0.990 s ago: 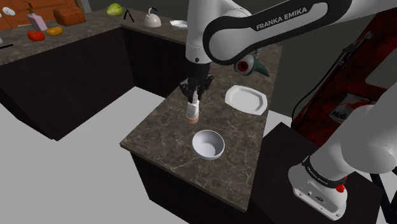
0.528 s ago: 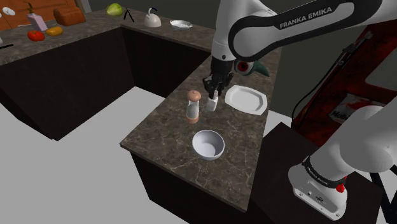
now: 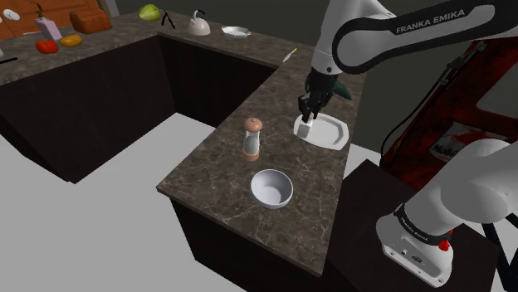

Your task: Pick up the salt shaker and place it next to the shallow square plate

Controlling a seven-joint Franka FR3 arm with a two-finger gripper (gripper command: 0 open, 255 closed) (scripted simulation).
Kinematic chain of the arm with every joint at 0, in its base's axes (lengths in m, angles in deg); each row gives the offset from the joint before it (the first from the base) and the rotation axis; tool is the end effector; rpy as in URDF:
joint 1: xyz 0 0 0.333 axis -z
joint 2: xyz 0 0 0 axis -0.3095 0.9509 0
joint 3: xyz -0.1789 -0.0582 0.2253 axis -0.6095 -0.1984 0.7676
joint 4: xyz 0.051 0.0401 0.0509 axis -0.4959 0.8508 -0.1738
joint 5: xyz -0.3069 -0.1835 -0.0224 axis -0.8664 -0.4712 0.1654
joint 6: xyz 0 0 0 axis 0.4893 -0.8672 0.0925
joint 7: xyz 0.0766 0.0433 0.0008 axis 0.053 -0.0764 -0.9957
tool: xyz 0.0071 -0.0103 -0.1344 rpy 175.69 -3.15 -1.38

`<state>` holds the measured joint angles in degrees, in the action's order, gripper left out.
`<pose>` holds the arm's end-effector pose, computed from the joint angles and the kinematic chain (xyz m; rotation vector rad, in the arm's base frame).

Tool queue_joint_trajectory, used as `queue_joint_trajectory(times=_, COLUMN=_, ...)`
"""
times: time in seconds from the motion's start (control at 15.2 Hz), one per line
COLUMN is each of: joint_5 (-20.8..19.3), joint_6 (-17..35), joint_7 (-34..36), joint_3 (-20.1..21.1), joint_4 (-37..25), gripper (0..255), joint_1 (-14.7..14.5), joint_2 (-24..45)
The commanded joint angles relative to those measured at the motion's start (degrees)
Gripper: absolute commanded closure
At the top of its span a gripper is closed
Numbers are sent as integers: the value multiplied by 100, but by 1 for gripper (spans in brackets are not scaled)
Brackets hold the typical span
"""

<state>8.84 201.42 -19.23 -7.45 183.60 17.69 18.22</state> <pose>0.3964 0.0644 0.3960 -3.1273 0.1570 -0.0224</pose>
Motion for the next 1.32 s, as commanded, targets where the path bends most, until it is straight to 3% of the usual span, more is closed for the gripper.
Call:
queue_joint_trajectory(times=0.0, joint_5=-50, joint_6=-40, joint_7=-272, joint_3=-193, joint_4=182, gripper=255, joint_1=101, joint_2=-213)
queue_joint_trajectory(times=0.53, joint_5=-499, joint_6=-176, joint_7=-1479, joint_3=-1128, joint_4=689, gripper=255, joint_1=690, joint_2=-837)
queue_joint_trajectory(times=1.25, joint_5=-497, joint_6=832, joint_7=-1496, joint_3=-1154, joint_4=1234, gripper=255, joint_1=685, joint_2=-373)
